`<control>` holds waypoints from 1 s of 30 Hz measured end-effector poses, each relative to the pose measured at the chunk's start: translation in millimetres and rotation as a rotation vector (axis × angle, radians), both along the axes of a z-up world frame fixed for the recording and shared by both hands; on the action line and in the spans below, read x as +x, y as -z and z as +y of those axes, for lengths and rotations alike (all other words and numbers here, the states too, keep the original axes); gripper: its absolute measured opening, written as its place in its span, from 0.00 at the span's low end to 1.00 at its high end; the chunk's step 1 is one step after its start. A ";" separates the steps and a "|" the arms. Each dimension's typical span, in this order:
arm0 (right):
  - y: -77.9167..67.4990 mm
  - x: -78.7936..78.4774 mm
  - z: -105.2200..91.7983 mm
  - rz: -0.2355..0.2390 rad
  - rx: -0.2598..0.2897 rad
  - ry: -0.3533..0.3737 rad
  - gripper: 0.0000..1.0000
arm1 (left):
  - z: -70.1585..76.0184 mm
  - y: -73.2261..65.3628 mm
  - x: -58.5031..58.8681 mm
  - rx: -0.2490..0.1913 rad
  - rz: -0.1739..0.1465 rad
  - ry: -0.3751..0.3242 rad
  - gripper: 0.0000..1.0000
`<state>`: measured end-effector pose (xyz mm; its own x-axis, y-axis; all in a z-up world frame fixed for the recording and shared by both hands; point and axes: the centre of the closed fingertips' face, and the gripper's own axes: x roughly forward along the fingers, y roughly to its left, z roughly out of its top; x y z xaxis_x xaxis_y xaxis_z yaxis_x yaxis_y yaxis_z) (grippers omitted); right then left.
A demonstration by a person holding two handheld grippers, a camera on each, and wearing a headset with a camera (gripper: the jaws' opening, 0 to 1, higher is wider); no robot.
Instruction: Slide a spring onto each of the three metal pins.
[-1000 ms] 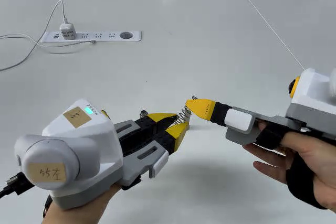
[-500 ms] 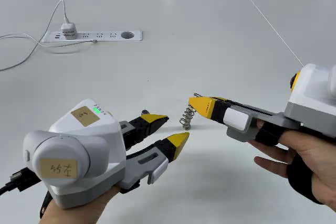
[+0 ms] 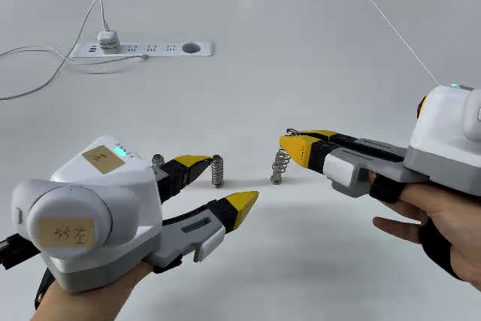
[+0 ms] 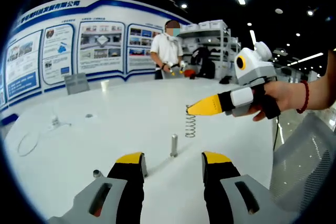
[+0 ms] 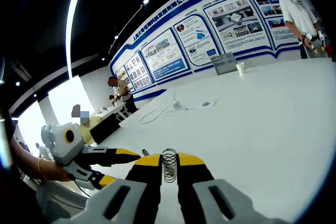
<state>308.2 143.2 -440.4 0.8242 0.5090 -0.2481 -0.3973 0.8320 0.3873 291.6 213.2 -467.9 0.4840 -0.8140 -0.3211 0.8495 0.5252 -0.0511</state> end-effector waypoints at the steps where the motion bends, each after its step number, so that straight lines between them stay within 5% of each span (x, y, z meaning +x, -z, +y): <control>1: 0.2 0.7 -0.4 0.000 -0.001 0.002 0.11 | 0.7 0.6 -0.6 0.003 0.001 0.003 0.46; 16: 3.6 19.3 -9.7 -0.042 -0.071 0.045 0.12 | 26.3 1.9 7.1 0.042 -0.016 -0.061 0.70; 30: 13.5 31.3 -12.7 -0.066 -0.183 0.045 0.12 | 44.6 9.2 17.0 0.037 0.043 -0.129 0.83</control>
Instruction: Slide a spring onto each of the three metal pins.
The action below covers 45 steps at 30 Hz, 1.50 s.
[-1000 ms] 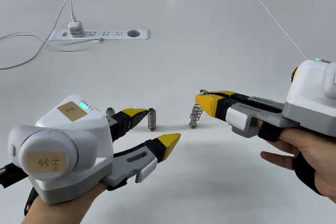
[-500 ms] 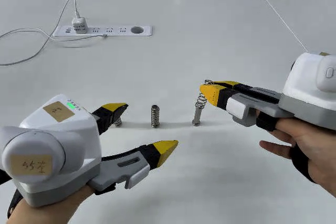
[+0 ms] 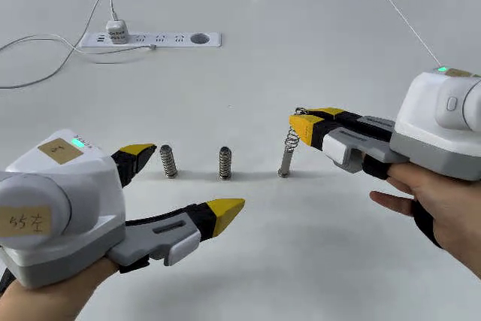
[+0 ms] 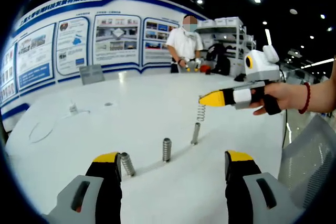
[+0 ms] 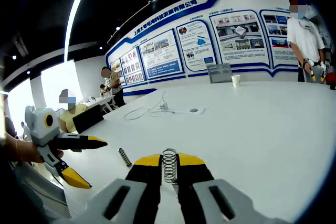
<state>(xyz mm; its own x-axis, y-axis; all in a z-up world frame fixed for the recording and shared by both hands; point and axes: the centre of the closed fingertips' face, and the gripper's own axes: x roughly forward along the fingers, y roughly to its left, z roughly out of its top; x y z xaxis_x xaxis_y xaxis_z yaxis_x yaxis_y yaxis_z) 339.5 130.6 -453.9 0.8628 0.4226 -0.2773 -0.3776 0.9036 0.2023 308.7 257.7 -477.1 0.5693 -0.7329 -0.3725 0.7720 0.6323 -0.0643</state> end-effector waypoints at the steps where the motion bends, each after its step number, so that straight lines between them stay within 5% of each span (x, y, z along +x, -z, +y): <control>1: 0.9 0.3 0.3 0.000 -0.006 -0.002 0.12 | 0.9 0.4 0.7 0.000 0.001 0.000 0.84; 20: 14.3 2.8 1.4 -0.005 -0.080 -0.004 0.12 | 12.0 7.1 6.6 -0.010 0.025 -0.061 0.97; 45: 39.7 -2.5 2.2 0.026 -0.167 -0.010 0.12 | 14.2 12.9 4.1 -0.009 0.032 -0.071 0.94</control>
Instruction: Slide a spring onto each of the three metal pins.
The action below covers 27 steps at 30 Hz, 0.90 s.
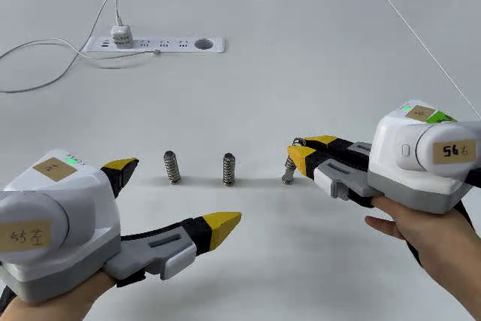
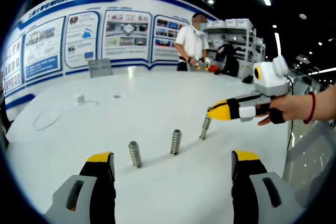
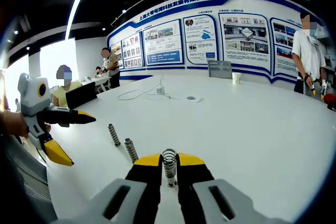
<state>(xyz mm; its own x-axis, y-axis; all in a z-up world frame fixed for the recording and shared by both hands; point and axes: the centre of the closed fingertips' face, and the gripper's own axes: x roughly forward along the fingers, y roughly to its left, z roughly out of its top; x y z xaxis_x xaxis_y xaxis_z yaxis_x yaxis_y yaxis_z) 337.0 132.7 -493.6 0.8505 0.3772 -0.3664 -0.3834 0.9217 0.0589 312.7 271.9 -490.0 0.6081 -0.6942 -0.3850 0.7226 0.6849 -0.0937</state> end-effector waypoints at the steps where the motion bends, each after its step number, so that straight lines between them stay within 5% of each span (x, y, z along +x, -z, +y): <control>1: 0.6 -0.1 0.3 0.001 -0.002 -0.001 0.12 | 0.1 0.0 0.2 0.000 -0.001 -0.001 0.94; 27: 27.7 0.6 1.7 0.047 -0.024 0.008 0.12 | 2.3 3.5 1.1 0.015 0.006 0.000 0.89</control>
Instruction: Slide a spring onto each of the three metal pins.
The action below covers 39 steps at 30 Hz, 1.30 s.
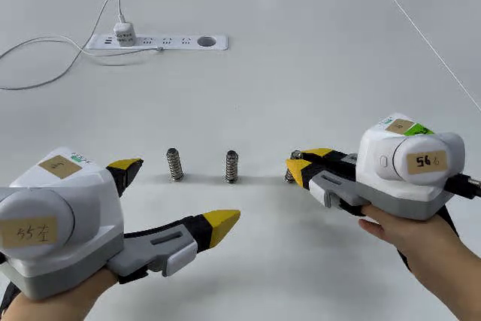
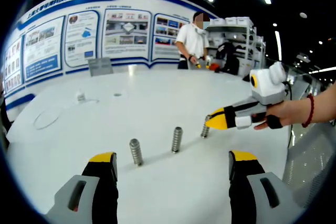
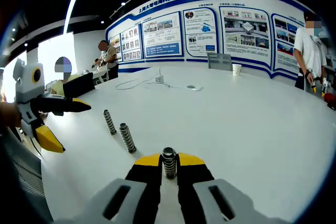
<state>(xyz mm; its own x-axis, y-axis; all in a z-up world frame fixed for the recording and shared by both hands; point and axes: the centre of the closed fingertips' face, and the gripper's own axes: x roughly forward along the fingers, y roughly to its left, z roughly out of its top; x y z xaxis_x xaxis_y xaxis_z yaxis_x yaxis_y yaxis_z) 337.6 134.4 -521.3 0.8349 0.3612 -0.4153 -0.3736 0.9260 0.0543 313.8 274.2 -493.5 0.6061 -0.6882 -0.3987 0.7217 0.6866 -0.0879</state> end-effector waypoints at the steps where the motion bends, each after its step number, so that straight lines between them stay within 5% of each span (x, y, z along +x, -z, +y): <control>1: 0.4 0.2 0.2 0.001 0.000 0.000 0.12 | 0.1 -0.1 0.1 0.000 0.000 -0.001 0.89; 7: 2.3 0.3 0.0 0.011 -0.001 0.009 0.13 | 1.9 0.8 0.8 0.007 0.000 -0.003 0.88; 17: -6.5 -6.5 0.0 0.038 0.036 0.021 0.29 | 8.0 0.8 4.7 0.018 0.010 -0.018 0.86; 20: -7.5 -12.6 -0.3 0.081 0.044 0.019 0.37 | 8.9 -0.1 5.0 0.030 0.013 -0.013 0.86; 27: -20.7 -26.7 -2.4 0.102 0.065 0.015 0.54 | 9.4 -8.0 1.0 0.041 0.014 -0.006 0.85; 39: -39.5 -55.0 -3.0 0.112 0.061 -0.018 0.66 | 21.4 -15.5 -11.0 0.040 0.039 0.011 0.91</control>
